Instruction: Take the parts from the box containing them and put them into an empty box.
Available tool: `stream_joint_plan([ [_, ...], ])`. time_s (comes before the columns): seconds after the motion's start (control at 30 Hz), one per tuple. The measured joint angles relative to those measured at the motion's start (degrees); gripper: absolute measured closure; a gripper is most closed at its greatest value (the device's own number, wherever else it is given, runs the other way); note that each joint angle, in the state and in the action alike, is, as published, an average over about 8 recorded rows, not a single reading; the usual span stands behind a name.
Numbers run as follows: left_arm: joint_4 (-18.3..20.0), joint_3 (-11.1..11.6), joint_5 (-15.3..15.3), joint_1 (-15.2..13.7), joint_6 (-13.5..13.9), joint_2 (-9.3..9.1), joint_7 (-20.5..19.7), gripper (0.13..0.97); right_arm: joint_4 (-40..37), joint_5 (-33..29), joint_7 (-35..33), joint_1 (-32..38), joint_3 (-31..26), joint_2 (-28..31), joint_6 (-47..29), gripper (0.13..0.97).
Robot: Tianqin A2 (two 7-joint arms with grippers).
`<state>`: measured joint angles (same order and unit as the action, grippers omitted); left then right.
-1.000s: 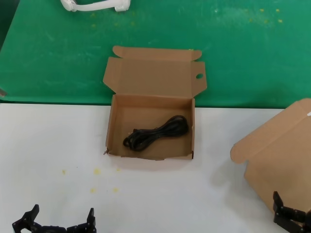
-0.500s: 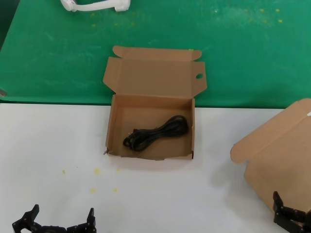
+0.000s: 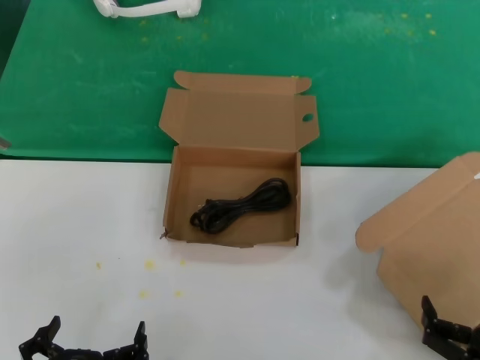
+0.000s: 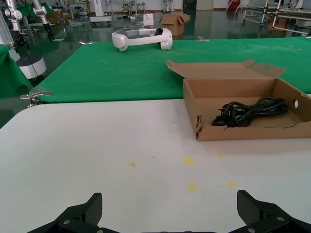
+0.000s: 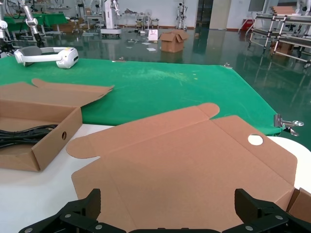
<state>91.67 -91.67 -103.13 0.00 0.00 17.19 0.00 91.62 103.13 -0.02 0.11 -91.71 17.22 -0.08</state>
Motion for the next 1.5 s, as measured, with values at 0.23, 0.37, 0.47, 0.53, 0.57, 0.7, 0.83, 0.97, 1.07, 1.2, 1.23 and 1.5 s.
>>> stream_joint_plan([
  [0.23,0.0,0.0,0.0,0.0,0.0,0.00,0.0,0.132,0.0,0.0,0.0,0.0,0.0,0.0,0.0,0.129],
  [0.37,0.0,0.0,0.0,0.0,0.0,0.00,0.0,0.132,0.0,0.0,0.0,0.0,0.0,0.0,0.0,0.129],
  [0.47,0.0,0.0,0.0,0.0,0.0,0.00,0.0,0.132,0.0,0.0,0.0,0.0,0.0,0.0,0.0,0.129],
  [0.53,0.0,0.0,0.0,0.0,0.0,0.00,0.0,0.132,0.0,0.0,0.0,0.0,0.0,0.0,0.0,0.129],
  [0.57,0.0,0.0,0.0,0.0,0.0,0.00,0.0,0.132,0.0,0.0,0.0,0.0,0.0,0.0,0.0,0.129],
  [0.7,0.0,0.0,0.0,0.0,0.0,0.00,0.0,0.132,0.0,0.0,0.0,0.0,0.0,0.0,0.0,0.129],
  [0.83,0.0,0.0,0.0,0.0,0.0,0.00,0.0,0.132,0.0,0.0,0.0,0.0,0.0,0.0,0.0,0.129],
  [0.97,0.0,0.0,0.0,0.0,0.0,0.00,0.0,0.132,0.0,0.0,0.0,0.0,0.0,0.0,0.0,0.129],
  [1.07,0.0,0.0,0.0,0.0,0.0,0.00,0.0,0.132,0.0,0.0,0.0,0.0,0.0,0.0,0.0,0.129],
  [1.2,0.0,0.0,0.0,0.0,0.0,0.00,0.0,0.132,0.0,0.0,0.0,0.0,0.0,0.0,0.0,0.129],
  [1.23,0.0,0.0,0.0,0.0,0.0,0.00,0.0,0.132,0.0,0.0,0.0,0.0,0.0,0.0,0.0,0.129],
  [1.5,0.0,0.0,0.0,0.0,0.0,0.00,0.0,0.132,0.0,0.0,0.0,0.0,0.0,0.0,0.0,0.129],
])
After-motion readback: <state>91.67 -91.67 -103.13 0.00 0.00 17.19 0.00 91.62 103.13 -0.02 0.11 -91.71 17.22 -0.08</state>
